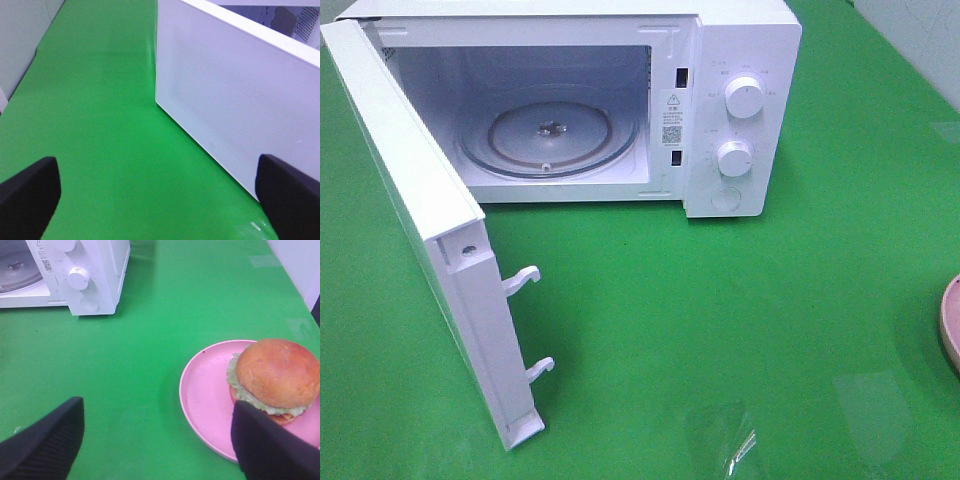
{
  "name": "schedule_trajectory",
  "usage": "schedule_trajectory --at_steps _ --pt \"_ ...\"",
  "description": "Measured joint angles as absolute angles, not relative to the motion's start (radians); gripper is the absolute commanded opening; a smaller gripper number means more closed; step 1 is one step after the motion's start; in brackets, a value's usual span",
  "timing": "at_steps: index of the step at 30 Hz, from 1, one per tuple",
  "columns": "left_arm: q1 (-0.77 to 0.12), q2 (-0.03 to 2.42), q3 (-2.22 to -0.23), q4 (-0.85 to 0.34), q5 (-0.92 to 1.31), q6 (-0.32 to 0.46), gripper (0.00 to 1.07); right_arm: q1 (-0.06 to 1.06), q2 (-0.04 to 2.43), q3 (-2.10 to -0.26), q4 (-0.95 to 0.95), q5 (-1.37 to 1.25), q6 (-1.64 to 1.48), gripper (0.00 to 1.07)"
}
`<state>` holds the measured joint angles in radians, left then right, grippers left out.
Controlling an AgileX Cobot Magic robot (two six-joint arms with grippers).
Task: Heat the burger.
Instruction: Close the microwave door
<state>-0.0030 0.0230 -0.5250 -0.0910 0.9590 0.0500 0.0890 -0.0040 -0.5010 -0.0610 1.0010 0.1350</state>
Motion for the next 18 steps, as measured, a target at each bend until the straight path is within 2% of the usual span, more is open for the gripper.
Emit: schedule_trajectory --at_steps 2,4,5,6,7,8,9,11,12,13,14,15,16,17,18 --pt "-0.003 0.039 -0.525 -0.091 0.948 0.050 0.92 0.089 -0.004 -0.501 -0.061 1.001 0.135 0.76" --pt "-0.003 0.114 -0.525 -0.091 0.890 0.049 0.81 0.089 -0.004 -0.501 -0.061 1.001 0.135 0.76" --pt "-0.003 0.114 -0.525 -0.091 0.890 0.049 0.81 0.089 -0.004 -0.501 -0.061 1.001 0.135 0.76" --pt "-0.003 0.154 -0.525 -0.091 0.853 0.049 0.73 0.089 -0.004 -0.501 -0.061 1.001 0.135 0.76" --pt "-0.003 0.154 -0.525 -0.091 0.853 0.049 0.73 0.089 -0.004 -0.501 -0.061 1.001 0.135 0.76" --pt "-0.003 0.191 -0.525 -0.091 0.817 0.049 0.64 0.089 -0.004 -0.501 -0.061 1.001 0.135 0.76" --pt "-0.003 0.191 -0.525 -0.091 0.817 0.049 0.64 0.089 -0.004 -0.501 -0.061 1.001 0.135 0.76" --pt "-0.003 0.270 -0.525 -0.091 0.751 0.049 0.50 0.089 -0.004 -0.501 -0.061 1.001 0.135 0.76" --pt "-0.003 0.270 -0.525 -0.091 0.751 0.049 0.50 0.089 -0.004 -0.501 -0.061 1.001 0.135 0.76" --pt "-0.003 0.292 -0.525 -0.091 0.734 0.049 0.40 0.089 -0.004 -0.501 -0.061 1.001 0.135 0.76" --pt "-0.003 0.292 -0.525 -0.091 0.734 0.049 0.40 0.089 -0.004 -0.501 -0.061 1.001 0.135 0.76" --pt "-0.003 0.329 -0.525 -0.091 0.699 0.049 0.30 0.089 -0.004 -0.501 -0.061 1.001 0.135 0.76" --pt "-0.003 0.329 -0.525 -0.091 0.699 0.049 0.30 0.089 -0.004 -0.501 -0.061 1.001 0.135 0.76" --pt "-0.003 0.364 -0.525 -0.091 0.669 0.049 0.20 0.089 -0.004 -0.501 -0.061 1.001 0.135 0.76" --pt "-0.003 0.364 -0.525 -0.091 0.669 0.049 0.20 0.089 -0.004 -0.501 -0.061 1.001 0.135 0.76"
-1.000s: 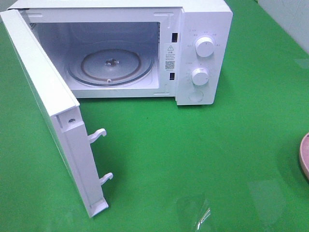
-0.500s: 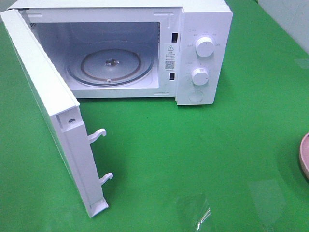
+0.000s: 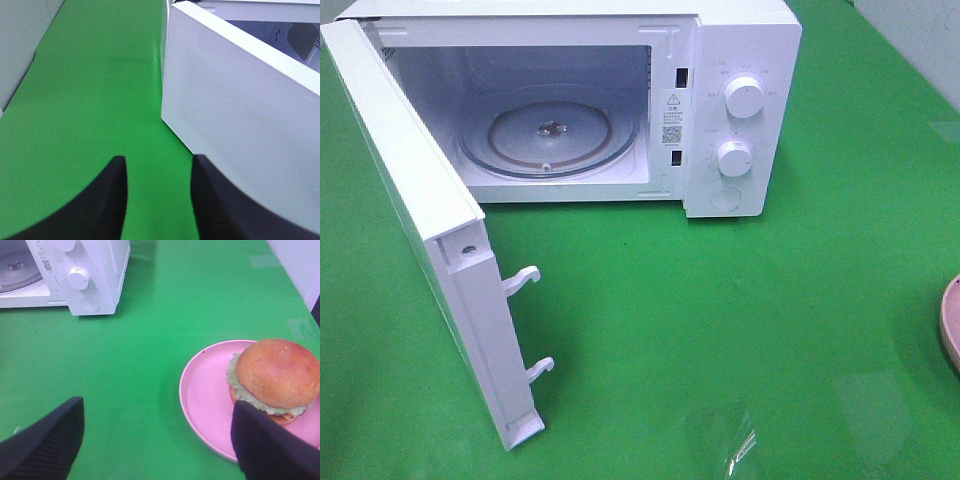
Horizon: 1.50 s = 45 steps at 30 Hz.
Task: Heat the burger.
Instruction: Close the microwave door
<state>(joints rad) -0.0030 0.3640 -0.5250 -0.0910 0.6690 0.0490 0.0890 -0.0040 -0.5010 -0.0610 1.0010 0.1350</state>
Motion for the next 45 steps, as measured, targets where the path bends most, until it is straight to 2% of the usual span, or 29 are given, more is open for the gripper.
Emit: schedule_trajectory --at_steps 1,2,3,11,13,18,22,25,32,36,38,39,40,41,42,45 --pt "-0.003 0.404 -0.525 -0.091 0.640 0.049 0.09 0.089 -0.004 -0.501 -0.061 1.001 0.135 0.76" --pt "-0.003 0.404 -0.525 -0.091 0.640 0.049 0.09 0.089 -0.004 -0.501 -0.061 1.001 0.135 0.76" --pt "-0.003 0.444 -0.525 -0.091 0.605 0.049 0.00 0.089 -0.004 -0.501 -0.061 1.001 0.135 0.76" --pt "-0.003 0.572 -0.524 -0.091 0.443 0.052 0.00 0.089 -0.004 -0.501 -0.061 1.001 0.135 0.76" --pt "-0.003 0.626 -0.491 -0.091 0.274 0.053 0.00 0.089 -0.004 -0.501 -0.061 1.001 0.135 0.76" --pt "-0.003 0.662 -0.437 -0.091 0.134 0.053 0.00 0.089 -0.004 -0.501 -0.061 1.001 0.135 0.76" --pt "-0.003 0.728 -0.341 -0.091 -0.111 0.053 0.00 0.089 -0.004 -0.501 -0.061 1.001 0.135 0.76" --pt "-0.003 0.737 -0.327 -0.091 -0.147 0.053 0.00 0.089 -0.004 -0.501 -0.061 1.001 0.135 0.76" --pt "-0.003 0.843 -0.238 -0.081 -0.433 0.044 0.00 0.089 -0.004 -0.501 -0.061 1.001 0.135 0.76" --pt "-0.003 0.897 -0.221 -0.053 -0.500 0.009 0.00 0.089 -0.004 -0.501 -0.061 1.001 0.135 0.76" --pt "-0.003 0.975 -0.220 0.049 -0.535 -0.058 0.00 0.089 -0.004 -0.501 -0.061 1.001 0.135 0.76" --pt "-0.003 0.975 -0.220 0.049 -0.535 -0.058 0.00 0.089 -0.004 -0.501 -0.061 1.001 0.135 0.76" --pt "-0.003 1.013 -0.220 0.125 -0.543 -0.110 0.00 0.089 -0.004 -0.501 -0.061 1.001 0.135 0.76" --pt "-0.003 1.013 -0.220 0.125 -0.543 -0.110 0.00 0.089 -0.004 -0.501 -0.061 1.001 0.135 0.76" --pt "-0.003 1.051 -0.220 0.188 -0.573 -0.160 0.00 0.089 -0.004 -0.501 -0.061 1.001 0.135 0.76" --pt "-0.003 1.082 -0.220 0.242 -0.616 -0.204 0.00 0.089 -0.004 -0.501 -0.061 1.001 0.135 0.76"
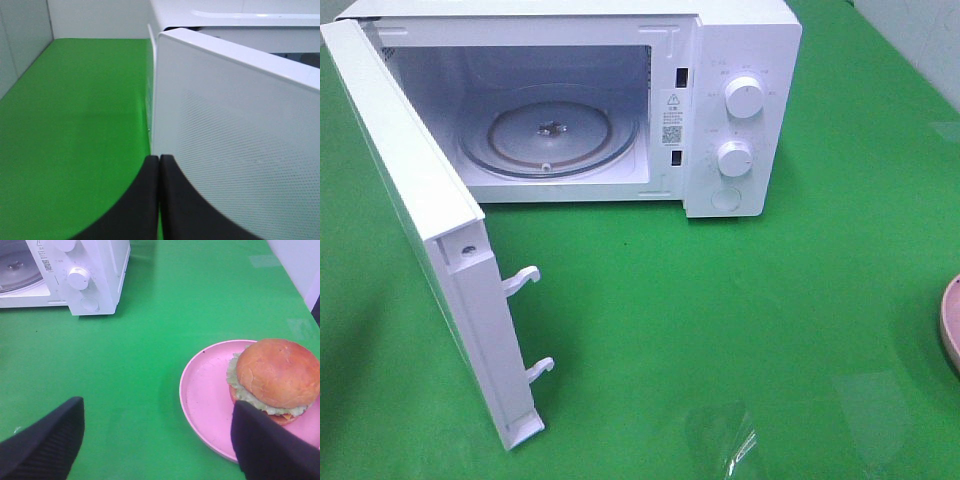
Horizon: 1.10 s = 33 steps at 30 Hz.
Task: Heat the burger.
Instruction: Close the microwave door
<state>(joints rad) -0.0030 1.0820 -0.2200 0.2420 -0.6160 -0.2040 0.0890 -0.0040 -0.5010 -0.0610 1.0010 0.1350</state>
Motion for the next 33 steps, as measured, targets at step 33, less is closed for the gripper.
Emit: schedule_trajectory --at_steps 33 --pt "-0.289 1.449 -0.322 0.193 -0.794 -0.175 0.00 0.089 -0.004 -0.501 -0.061 1.001 0.135 0.76"
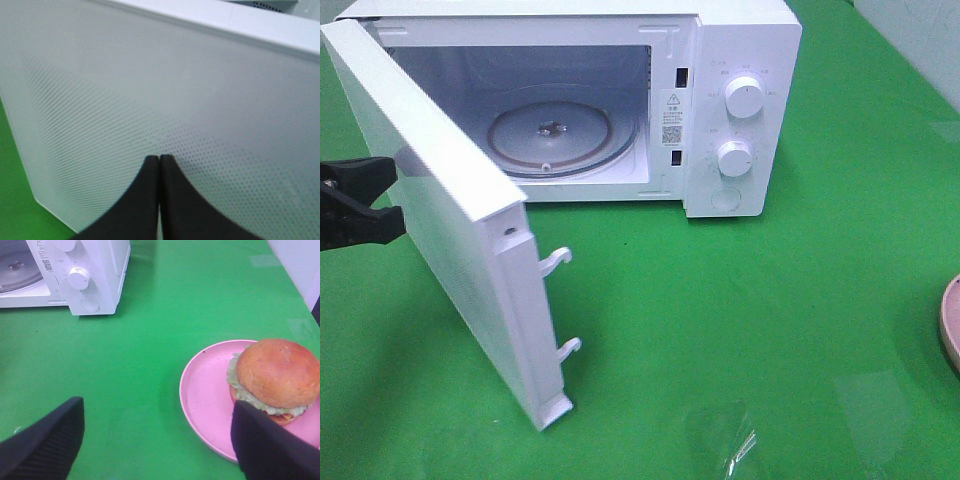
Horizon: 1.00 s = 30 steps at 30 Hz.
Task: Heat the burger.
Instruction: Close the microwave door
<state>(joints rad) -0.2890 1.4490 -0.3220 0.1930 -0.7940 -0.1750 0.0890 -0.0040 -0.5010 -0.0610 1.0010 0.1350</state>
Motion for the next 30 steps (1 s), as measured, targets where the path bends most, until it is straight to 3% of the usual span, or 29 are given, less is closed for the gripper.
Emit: schedule_trajectory --at_steps 8,12,18,30 --pt "-0.368 1.502 -0.372 0.131 -0.796 -0.140 0.00 0.089 -0.004 -0.501 -0.061 1.001 0.135 0.76" --pt "-0.458 1.566 -0.437 0.009 -0.795 -0.057 0.00 0.089 -0.004 -0.501 -0.061 1.001 0.135 0.76" --pt "-0.522 1.617 -0.493 -0.070 -0.795 0.000 0.00 0.089 -0.004 -0.501 -0.061 1.001 0.135 0.76" --pt "-0.602 1.732 -0.643 -0.125 -0.786 0.010 0.00 0.089 -0.004 -0.501 -0.061 1.001 0.135 0.76"
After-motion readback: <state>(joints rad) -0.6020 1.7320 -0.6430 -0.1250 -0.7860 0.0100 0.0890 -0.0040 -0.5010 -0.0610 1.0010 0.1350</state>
